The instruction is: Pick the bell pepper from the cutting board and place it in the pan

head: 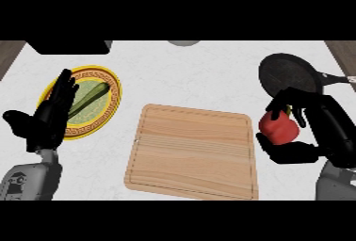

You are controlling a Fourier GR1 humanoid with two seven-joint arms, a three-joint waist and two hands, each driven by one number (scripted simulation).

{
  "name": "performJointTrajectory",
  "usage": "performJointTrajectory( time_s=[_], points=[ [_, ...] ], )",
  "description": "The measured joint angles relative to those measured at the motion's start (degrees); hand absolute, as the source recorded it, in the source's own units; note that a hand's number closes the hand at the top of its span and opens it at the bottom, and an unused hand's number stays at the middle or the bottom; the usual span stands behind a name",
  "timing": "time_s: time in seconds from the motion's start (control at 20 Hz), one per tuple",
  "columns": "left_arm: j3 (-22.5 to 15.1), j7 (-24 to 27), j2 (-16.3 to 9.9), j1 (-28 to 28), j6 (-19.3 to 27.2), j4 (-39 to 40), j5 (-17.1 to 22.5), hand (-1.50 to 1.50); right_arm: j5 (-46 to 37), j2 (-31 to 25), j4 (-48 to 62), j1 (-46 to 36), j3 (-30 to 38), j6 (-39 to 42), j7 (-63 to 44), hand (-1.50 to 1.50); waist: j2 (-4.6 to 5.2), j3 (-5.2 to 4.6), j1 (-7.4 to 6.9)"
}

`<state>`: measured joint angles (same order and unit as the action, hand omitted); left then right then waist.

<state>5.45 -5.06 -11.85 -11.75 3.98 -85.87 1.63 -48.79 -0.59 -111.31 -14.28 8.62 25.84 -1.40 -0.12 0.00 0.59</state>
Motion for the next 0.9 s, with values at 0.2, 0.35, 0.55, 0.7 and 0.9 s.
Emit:
performJointTrajectory(
  time_s=[0.2,0.35,0.55,0.7,0.9],
  points=[
    [0.00,0.70,0.16,-1.18,-0.34,1.42,-0.17,0.00,4.80,-4.10,9.90,-7.50,8.47,-1.33,0.97,1.50,0.22,0.00,-0.62],
    [-1.15,0.29,1.19,0.02,0.14,-0.30,-0.82,0.00,4.43,-8.71,20.01,-11.60,12.29,-5.59,5.06,1.50,0.34,0.03,-1.23],
    [-1.44,0.82,1.64,-1.00,0.20,0.88,-1.21,0.00,2.90,-15.06,35.44,-17.22,15.78,-11.98,11.93,1.50,0.66,0.06,-1.89],
    [-1.31,1.08,1.34,-1.88,-0.34,1.46,-1.09,0.00,-0.12,-19.01,45.50,-20.37,16.94,-18.45,16.53,1.50,1.03,0.10,-2.65],
    [-1.41,0.52,1.18,-3.46,-0.89,1.61,-0.82,0.00,-3.09,-22.55,59.08,-24.91,18.32,-26.80,21.21,1.50,1.43,0.17,-3.67]
  ],
)
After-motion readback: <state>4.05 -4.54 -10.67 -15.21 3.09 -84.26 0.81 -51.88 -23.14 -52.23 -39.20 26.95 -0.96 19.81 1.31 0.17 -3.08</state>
